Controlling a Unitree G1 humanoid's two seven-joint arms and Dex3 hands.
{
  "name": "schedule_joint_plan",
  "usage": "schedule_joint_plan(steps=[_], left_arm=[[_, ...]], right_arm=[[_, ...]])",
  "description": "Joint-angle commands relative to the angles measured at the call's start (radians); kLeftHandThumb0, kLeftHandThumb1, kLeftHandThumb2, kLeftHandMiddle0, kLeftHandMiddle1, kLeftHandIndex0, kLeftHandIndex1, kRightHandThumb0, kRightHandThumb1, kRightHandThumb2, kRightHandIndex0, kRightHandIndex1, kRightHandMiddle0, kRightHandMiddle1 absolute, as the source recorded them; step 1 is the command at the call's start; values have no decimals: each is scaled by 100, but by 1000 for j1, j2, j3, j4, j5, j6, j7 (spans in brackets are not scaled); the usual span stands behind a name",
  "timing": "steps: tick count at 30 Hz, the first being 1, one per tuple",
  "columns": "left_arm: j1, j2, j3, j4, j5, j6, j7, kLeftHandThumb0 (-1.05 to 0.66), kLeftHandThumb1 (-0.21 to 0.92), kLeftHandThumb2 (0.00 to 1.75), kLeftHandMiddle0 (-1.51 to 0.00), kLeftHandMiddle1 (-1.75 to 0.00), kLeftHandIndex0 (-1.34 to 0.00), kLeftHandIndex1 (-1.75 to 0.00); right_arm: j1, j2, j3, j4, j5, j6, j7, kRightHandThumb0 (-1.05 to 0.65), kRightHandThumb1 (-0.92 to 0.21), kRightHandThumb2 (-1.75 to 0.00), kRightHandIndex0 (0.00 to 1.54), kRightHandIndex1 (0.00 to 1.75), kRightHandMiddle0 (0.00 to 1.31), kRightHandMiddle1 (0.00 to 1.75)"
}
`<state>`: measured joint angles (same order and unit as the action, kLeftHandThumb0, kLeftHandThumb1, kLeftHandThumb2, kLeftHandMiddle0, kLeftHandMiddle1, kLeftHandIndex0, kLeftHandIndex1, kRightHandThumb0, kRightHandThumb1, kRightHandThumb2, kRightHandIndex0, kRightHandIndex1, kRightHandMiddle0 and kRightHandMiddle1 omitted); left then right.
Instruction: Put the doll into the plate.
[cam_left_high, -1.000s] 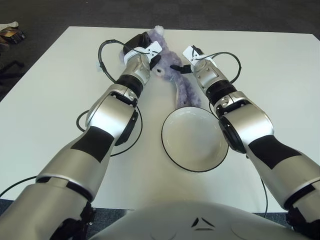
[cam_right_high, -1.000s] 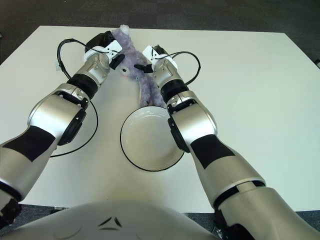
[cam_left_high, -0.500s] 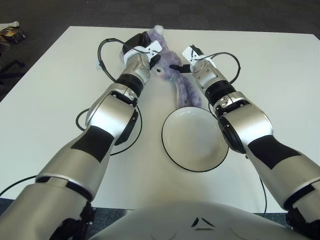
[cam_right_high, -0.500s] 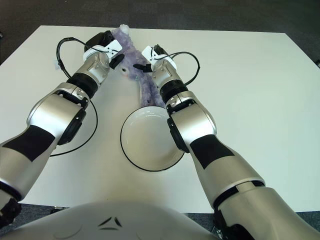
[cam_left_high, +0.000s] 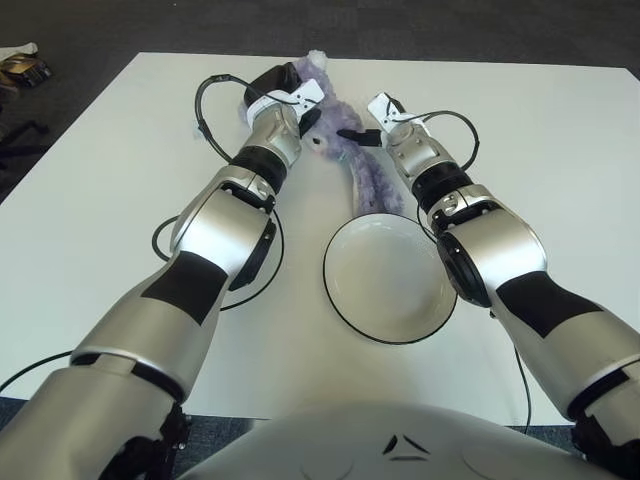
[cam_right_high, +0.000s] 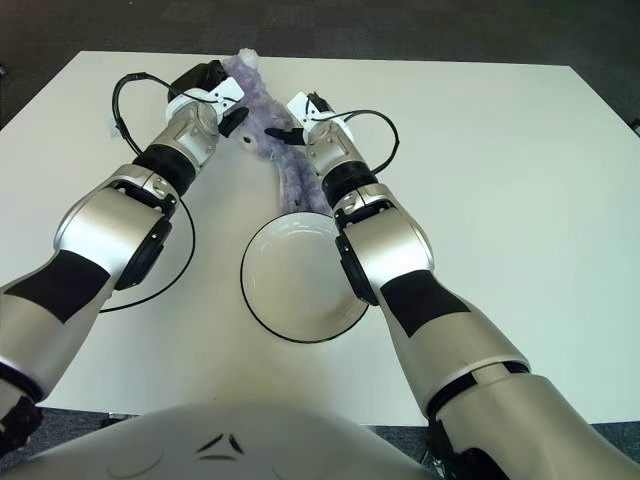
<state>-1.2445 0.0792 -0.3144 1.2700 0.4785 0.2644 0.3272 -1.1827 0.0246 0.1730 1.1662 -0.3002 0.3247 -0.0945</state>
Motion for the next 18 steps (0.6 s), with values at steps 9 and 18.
schedule_joint_plan(steps=[9,18], left_arm=[[-16,-1,18,4,-12,5,7,0,29,121,-68,-162,-61,-144],[-6,5,35,6,-21,-25,18,0,31,120,-64,-164,-60,-146]], right_arm=[[11,-2,-2,12,19,-38,68,-102,-79,-23,9,97,0,13],[30,-3,-22,-34,42,-21,88,-103,-79,-23,6,77,0,6]])
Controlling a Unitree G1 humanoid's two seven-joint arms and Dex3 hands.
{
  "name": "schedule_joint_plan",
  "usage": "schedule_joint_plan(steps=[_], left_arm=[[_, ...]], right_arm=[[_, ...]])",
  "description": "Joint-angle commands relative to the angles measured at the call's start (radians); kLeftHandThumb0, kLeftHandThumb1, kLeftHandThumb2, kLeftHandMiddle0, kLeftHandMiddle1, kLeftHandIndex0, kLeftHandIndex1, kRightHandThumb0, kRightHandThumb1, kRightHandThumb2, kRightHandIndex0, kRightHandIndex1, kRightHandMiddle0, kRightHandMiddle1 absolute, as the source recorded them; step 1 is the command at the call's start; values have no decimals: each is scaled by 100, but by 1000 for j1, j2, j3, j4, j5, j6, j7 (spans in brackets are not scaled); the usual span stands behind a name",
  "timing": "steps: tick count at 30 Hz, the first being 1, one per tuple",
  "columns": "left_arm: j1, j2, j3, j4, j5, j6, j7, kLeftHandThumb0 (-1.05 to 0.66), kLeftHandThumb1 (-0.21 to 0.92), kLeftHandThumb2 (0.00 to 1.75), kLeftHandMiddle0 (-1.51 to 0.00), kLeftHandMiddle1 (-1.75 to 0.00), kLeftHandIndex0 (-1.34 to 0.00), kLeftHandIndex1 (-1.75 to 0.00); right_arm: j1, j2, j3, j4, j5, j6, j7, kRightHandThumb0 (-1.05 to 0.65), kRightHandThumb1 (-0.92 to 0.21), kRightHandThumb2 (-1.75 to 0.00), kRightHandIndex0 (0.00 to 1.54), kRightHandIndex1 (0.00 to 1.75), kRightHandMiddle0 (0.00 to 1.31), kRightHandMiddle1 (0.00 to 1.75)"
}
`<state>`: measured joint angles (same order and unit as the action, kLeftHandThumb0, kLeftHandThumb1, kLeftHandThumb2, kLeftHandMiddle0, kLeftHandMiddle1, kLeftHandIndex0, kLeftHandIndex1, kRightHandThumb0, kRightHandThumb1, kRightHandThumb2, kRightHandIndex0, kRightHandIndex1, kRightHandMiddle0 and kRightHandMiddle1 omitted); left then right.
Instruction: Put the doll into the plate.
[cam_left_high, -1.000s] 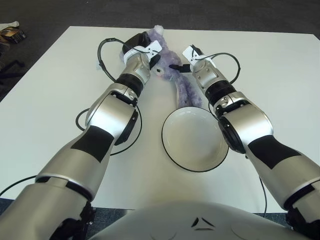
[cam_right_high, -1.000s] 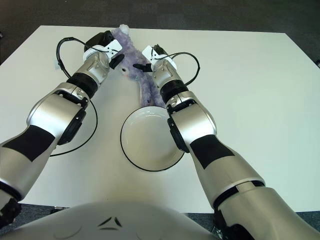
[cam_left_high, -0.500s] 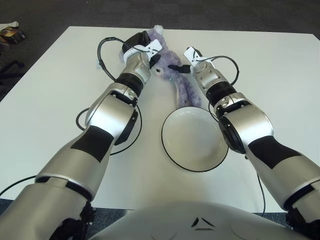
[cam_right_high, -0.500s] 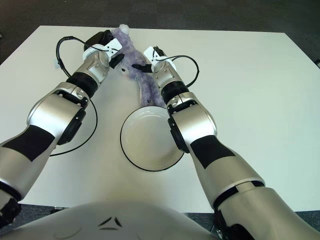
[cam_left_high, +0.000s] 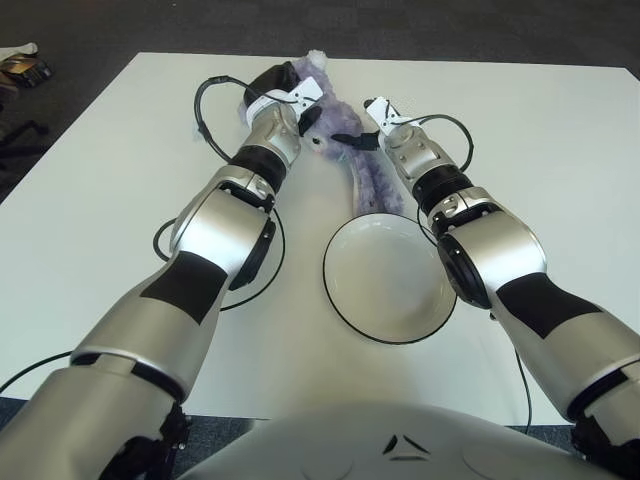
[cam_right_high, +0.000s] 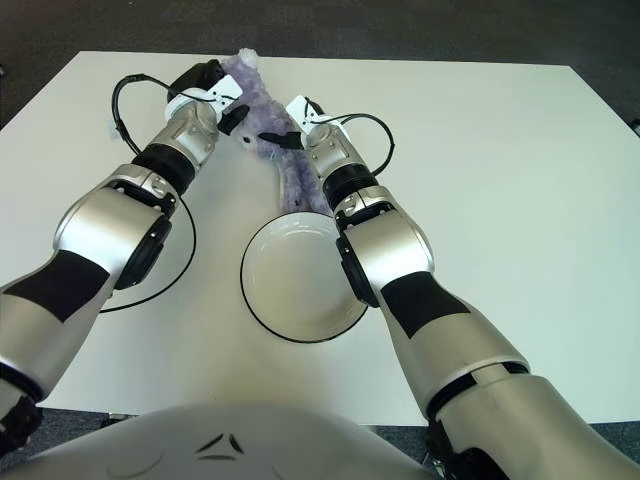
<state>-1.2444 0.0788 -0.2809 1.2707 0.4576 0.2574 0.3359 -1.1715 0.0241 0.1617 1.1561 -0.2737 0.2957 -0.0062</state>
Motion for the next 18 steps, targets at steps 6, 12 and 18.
schedule_joint_plan(steps=[6,12,18], left_arm=[[0,14,3,7,-1,-45,5,0,32,119,-60,-166,-60,-147],[0,20,4,11,0,-51,0,0,32,120,-58,-167,-61,-147],[-6,24,1,13,4,-40,-4,0,32,121,-57,-167,-61,-148]], right_arm=[[69,-42,29,-103,-33,14,-39,-100,-77,-23,3,67,0,1],[123,-72,79,-185,-93,-1,-86,-103,-78,-23,5,60,0,1],[152,-98,129,-226,-159,-23,-155,-102,-77,-23,8,52,0,12]])
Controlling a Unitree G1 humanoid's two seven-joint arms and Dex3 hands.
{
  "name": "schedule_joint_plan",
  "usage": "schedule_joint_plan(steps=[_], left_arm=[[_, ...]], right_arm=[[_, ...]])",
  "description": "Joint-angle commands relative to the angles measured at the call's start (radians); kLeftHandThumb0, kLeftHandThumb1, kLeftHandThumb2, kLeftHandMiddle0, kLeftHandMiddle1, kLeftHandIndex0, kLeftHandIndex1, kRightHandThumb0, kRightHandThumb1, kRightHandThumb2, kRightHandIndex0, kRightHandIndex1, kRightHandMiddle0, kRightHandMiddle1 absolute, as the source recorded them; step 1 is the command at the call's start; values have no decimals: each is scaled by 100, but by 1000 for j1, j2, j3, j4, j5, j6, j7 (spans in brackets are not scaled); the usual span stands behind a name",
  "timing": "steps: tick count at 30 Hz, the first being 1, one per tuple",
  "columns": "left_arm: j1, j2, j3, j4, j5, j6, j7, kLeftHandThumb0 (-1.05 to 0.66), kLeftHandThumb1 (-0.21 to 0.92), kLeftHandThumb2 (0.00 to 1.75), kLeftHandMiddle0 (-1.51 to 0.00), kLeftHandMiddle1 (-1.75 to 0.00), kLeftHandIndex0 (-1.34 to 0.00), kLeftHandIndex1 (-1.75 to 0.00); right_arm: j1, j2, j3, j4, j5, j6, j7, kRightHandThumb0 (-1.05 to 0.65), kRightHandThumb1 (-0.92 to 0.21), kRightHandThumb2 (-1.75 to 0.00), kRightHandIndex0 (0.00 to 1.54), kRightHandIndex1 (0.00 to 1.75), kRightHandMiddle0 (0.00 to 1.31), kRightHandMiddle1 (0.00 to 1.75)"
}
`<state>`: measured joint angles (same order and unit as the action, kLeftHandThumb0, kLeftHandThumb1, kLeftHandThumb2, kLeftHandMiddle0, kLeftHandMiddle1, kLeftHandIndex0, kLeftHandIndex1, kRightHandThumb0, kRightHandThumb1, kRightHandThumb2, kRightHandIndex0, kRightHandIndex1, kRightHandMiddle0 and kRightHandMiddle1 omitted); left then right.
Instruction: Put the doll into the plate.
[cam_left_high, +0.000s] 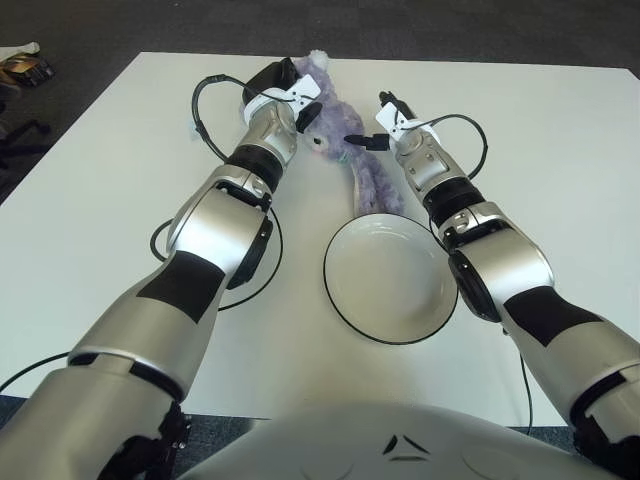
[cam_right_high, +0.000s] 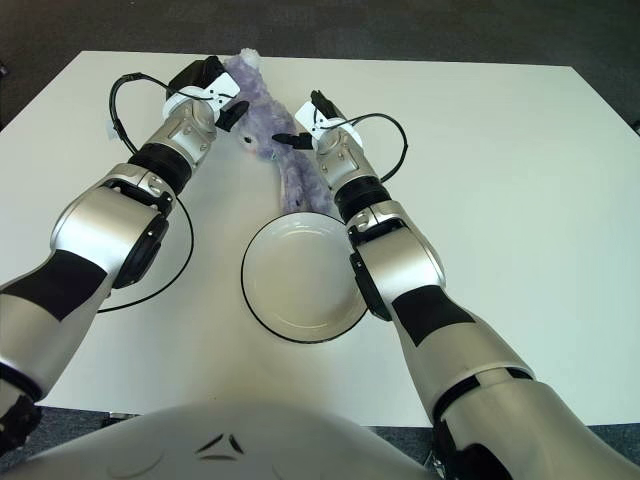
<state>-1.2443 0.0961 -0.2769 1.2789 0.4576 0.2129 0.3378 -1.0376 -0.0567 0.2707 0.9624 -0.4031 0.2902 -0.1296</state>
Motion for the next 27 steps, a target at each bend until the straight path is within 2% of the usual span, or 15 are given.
schedule_joint_plan(steps=[1,6,12,19,27], left_arm=[[-7,7,-6,5,6,6,-6,0,31,121,-58,-167,-62,-148],[-12,8,-22,5,20,16,-10,0,29,122,-61,-164,-65,-147],[-11,10,-34,0,24,12,-8,0,28,120,-68,-159,-64,-144],[-14,7,-31,-12,13,19,-12,0,26,122,-75,-158,-63,-141],[-21,-1,-22,-23,5,43,-18,0,27,121,-74,-159,-64,-139]], right_arm=[[22,-20,21,-39,-34,-18,-38,-101,-77,-23,8,50,0,16],[41,-32,24,-74,-46,-24,-54,-97,-76,-24,10,49,0,25],[36,-39,19,-76,-38,-16,-21,-98,-76,-25,12,50,0,28],[24,-33,6,-47,-21,-21,7,-97,-76,-25,10,49,0,26],[17,-19,-23,-29,18,-28,42,-97,-76,-26,8,46,0,20]])
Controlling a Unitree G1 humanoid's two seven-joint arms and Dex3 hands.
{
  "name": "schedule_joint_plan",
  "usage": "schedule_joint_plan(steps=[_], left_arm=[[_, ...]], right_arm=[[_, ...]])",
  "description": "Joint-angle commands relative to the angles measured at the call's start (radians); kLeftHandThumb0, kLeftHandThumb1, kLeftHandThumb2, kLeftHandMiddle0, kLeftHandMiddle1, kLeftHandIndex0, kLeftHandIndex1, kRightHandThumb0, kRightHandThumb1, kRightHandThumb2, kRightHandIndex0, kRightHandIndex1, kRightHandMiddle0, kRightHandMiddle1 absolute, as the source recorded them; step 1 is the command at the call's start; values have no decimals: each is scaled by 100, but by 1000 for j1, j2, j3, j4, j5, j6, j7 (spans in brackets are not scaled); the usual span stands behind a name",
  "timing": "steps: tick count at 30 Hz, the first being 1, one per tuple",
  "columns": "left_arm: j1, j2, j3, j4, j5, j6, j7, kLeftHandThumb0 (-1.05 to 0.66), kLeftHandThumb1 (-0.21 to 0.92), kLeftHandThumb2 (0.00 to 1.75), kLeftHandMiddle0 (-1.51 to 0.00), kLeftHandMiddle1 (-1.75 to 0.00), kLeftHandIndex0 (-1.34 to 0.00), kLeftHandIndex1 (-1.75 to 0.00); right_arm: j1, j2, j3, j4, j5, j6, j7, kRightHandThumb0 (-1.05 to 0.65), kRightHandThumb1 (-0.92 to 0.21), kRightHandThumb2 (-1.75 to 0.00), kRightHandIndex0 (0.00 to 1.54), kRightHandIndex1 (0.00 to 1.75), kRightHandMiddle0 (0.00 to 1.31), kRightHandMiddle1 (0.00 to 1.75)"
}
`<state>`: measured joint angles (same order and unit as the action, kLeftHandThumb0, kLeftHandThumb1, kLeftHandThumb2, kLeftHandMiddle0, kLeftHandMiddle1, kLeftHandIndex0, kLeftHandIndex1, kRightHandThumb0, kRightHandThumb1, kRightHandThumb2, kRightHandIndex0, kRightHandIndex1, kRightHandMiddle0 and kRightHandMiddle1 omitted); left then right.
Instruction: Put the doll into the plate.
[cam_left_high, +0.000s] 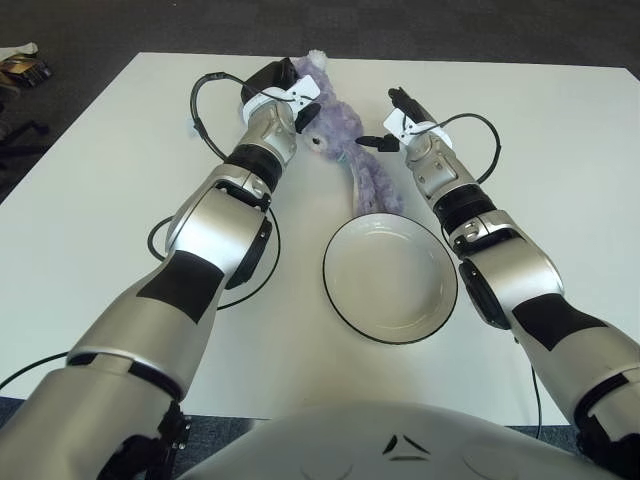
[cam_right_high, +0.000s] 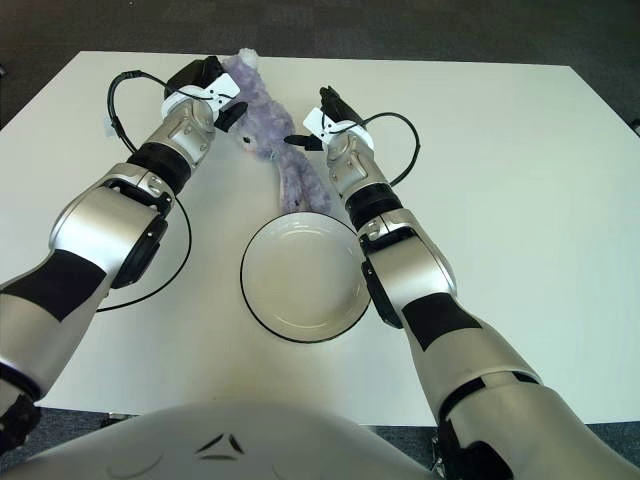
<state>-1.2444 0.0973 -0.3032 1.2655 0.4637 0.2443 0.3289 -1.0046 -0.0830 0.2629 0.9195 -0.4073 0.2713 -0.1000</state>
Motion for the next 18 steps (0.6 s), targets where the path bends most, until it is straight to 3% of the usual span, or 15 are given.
schedule_joint_plan(steps=[1,8,18], left_arm=[[-21,-2,4,-12,-1,12,-10,0,27,121,-73,-160,-64,-138],[-14,3,13,-31,-14,-5,-38,0,29,119,-66,-156,-65,-145],[0,11,13,-53,-16,-27,-73,0,19,134,-68,-155,-71,-157]], right_arm=[[-17,10,-19,17,26,-10,14,-98,-76,-26,7,46,0,18],[-33,20,-33,31,52,-18,49,-101,-76,-26,9,46,0,8],[-51,45,-89,20,134,43,129,-94,-73,-27,8,47,0,0]])
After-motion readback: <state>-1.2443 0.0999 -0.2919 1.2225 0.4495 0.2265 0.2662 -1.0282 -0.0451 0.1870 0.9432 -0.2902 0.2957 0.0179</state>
